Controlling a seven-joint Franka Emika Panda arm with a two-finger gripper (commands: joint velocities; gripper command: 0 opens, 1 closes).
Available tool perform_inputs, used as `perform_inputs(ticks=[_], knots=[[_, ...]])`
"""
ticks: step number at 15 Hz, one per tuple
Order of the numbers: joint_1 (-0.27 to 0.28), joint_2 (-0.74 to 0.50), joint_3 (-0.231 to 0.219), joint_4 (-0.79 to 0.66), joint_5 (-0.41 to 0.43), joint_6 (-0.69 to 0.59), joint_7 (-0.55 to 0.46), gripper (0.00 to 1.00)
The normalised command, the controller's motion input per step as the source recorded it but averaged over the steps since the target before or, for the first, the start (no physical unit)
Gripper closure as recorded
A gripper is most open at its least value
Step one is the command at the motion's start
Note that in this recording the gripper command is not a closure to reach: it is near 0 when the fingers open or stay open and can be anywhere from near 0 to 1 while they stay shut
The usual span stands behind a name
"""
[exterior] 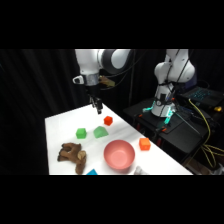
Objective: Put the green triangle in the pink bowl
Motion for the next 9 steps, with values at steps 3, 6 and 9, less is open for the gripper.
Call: perform_inputs(ticks=[3, 6, 9], knots=[[-0.078, 0.27, -0.017, 0.29, 0.107, 0.07, -0.22, 0.0], [-0.072, 0.38, -0.005, 0.35, 0.101, 0.11, -0.24, 0.0], [-0.122, 0.42, 0.021, 0.35, 0.175, 0.15, -0.31, 0.0]])
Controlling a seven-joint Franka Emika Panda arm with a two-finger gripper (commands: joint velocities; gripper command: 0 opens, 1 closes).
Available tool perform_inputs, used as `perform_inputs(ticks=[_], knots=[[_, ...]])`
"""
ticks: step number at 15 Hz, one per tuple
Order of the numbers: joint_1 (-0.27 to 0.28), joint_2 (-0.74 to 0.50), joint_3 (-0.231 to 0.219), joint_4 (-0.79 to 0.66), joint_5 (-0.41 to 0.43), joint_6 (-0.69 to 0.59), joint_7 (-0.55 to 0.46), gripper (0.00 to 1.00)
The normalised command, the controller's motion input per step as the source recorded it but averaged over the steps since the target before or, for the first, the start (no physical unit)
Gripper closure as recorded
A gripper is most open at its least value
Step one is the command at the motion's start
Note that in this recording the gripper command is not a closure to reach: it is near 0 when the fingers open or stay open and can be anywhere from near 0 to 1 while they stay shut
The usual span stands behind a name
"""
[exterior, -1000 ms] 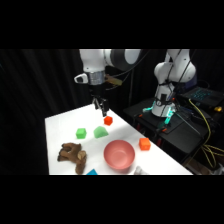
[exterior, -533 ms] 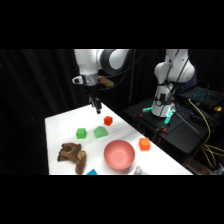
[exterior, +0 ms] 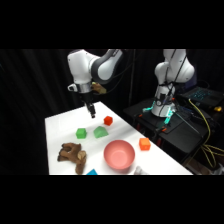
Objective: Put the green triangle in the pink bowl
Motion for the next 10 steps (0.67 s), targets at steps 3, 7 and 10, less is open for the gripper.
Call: perform_inputs(ticks=[3, 7, 10], knots=[[-0.136, 0.33, 0.068, 0.31, 0.198, 0.1, -0.3, 0.0], [-0.082, 0.24, 0.123, 0.27, 0.176, 0.04, -0.21, 0.0], [-0.047, 0.17, 0.129, 0.18, 0.147, 0.03, -0.18, 0.0]])
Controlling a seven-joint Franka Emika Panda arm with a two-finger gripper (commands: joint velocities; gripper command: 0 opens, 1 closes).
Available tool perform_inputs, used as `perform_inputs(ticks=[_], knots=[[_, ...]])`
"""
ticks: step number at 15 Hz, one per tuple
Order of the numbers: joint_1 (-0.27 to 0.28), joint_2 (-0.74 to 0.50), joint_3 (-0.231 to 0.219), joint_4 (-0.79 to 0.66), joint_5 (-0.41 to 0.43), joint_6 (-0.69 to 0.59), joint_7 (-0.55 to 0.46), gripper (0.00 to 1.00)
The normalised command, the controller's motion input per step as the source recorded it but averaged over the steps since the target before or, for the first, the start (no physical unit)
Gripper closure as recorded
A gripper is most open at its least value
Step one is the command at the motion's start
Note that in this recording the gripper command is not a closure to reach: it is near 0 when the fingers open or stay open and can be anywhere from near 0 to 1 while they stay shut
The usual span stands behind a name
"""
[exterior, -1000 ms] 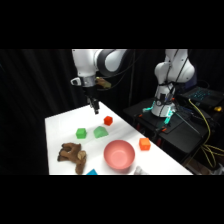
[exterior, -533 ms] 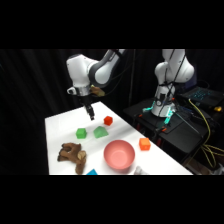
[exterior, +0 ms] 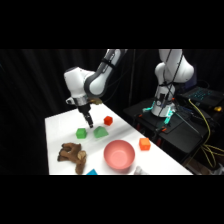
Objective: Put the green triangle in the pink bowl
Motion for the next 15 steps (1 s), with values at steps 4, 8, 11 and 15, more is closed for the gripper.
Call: perform_inputs(ticks=[4, 8, 11, 15], knots=[[-0.061, 0.06, 0.084, 0.04, 0.136, 0.08, -0.2, 0.0], [-0.079, -0.04, 0.063, -0.1, 0.136, 0.14, -0.2, 0.0], [-0.065, -0.09, 0.081, -0.2, 0.153, 0.18, -0.18, 0.0], [-0.049, -0.12, 0.083, -0.27, 0.157, 0.24, -0.15, 0.0]])
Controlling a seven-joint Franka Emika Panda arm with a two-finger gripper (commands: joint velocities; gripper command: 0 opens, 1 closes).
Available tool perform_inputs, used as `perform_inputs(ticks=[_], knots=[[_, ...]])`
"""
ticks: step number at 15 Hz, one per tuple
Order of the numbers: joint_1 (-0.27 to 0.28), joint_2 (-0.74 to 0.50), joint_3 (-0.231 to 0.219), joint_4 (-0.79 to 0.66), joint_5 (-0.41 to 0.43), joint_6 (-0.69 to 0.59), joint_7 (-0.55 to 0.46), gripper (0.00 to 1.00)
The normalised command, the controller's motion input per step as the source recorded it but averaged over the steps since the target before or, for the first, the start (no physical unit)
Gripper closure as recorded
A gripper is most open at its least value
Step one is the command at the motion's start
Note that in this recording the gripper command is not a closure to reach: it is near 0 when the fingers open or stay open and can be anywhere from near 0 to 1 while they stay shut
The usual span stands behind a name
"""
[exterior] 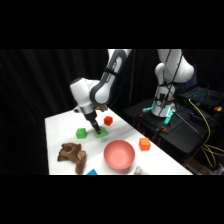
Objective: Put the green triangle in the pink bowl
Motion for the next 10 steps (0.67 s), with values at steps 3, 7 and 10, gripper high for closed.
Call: perform_inputs(ticks=[3, 7, 10], knots=[[-0.048, -0.14, 0.061, -0.26, 0.125, 0.23, -0.16, 0.0], [-0.047, -0.13, 0.007, -0.16, 0.043, 0.15, -0.16, 0.0], [-0.063, -0.09, -0.007, -0.14, 0.023, 0.14, -0.18, 0.0]])
